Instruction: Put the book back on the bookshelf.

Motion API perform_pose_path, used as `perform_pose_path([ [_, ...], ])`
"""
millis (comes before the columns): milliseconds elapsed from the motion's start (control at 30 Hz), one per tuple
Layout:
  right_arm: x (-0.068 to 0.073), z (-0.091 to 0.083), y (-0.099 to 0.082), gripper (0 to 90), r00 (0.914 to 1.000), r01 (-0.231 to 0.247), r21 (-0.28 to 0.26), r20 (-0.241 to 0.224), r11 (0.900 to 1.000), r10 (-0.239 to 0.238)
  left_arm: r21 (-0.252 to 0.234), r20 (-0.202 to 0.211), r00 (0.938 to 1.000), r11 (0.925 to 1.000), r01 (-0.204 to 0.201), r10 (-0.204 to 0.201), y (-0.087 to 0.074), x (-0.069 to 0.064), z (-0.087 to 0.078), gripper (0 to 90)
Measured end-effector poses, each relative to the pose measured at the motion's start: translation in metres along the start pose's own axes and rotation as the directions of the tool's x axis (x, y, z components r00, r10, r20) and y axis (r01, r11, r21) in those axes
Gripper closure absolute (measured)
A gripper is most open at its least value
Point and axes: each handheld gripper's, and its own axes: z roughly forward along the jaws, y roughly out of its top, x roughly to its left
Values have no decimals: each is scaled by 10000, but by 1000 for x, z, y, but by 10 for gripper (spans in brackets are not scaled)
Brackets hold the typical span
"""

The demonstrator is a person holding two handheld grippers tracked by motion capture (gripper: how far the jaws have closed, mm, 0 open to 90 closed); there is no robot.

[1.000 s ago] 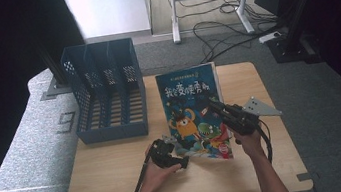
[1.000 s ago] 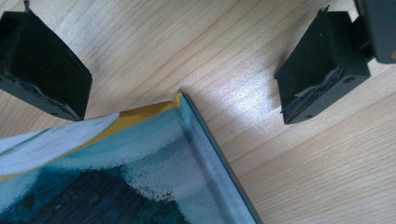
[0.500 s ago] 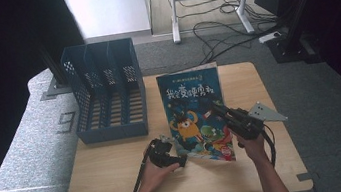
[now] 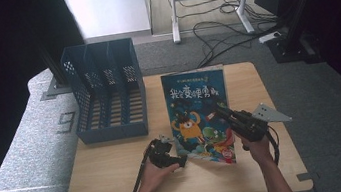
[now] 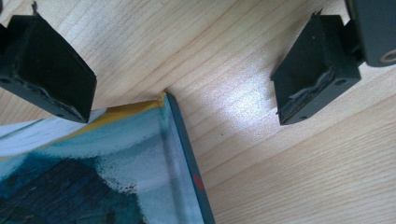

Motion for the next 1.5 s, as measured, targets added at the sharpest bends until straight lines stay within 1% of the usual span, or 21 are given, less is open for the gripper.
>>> perform_pose_path([
  [100,0,-3,-1,803,9999,78,-39,-72,10000,-79,-26,-59,9998,9998,-186,186,0,-4,1,60],
  [300,2,-2,-1,804,9999,94,-37,-82,9999,-95,11,8,9989,9989,-472,472,-1,-11,4,42],
  [567,3,-3,0,807,9998,62,-53,-171,10000,-62,-55,27,9994,9994,-350,350,0,-10,5,19],
  [633,4,-2,1,810,9998,67,-136,-188,9999,-69,-110,52,9992,9992,-388,388,0,-11,5,34],
  [700,5,0,2,809,9998,124,-119,-163,9999,-125,-169,116,9965,9964,-829,831,-2,-21,2,42],
  [733,5,0,2,809,9998,136,-117,-124,9998,-137,-159,144,9952,9952,-966,968,-3,-24,2,39],
  [800,6,1,2,809,9999,127,-132,-76,9998,-128,-98,109,9934,9934,-1139,1140,-3,-29,4,35],
  [833,5,2,2,809,9999,106,-133,-73,9999,-107,-98,109,9934,9934,-1139,1140,-3,-29,4,33],
  [867,5,2,2,809,9999,106,-133,-73,9999,-107,-46,25,9929,9929,-1190,1190,-3,-30,5,33],
  [900,6,2,2,809,9999,103,-140,-69,9998,-104,-56,-1,9941,9941,-1083,1083,-3,-30,8,32],
  [967,6,2,3,810,9999,120,-136,-104,9998,-121,-34,-38,9944,9944,-1058,1058,-3,-29,9,35],
  [1000,6,2,3,809,9998,151,-154,-121,9998,-153,-123,-184,9962,9963,-855,853,-2,-26,9,40],
  [1267,7,0,3,810,9991,282,-157,-323,9995,-287,-37,-103,9963,9963,-853,853,-1,-22,10,23],
  [1333,9,0,4,810,9986,392,-142,-349,9991,-396,-39,-139,9974,9975,-712,711,1,-18,10,23],
  [1367,9,0,4,810,9986,392,-142,-349,9991,-396,-39,-139,9974,9975,-712,711,1,-18,10,23],
  [1400,11,-1,4,810,9982,536,-84,-276,9985,-538,-102,-180,9982,9983,-574,572,3,-14,10,24],
  [1500,12,-1,4,809,9976,662,-1,-211,9978,-661,-119,-307,9981,9984,-547,543,4,-12,11,29],
])
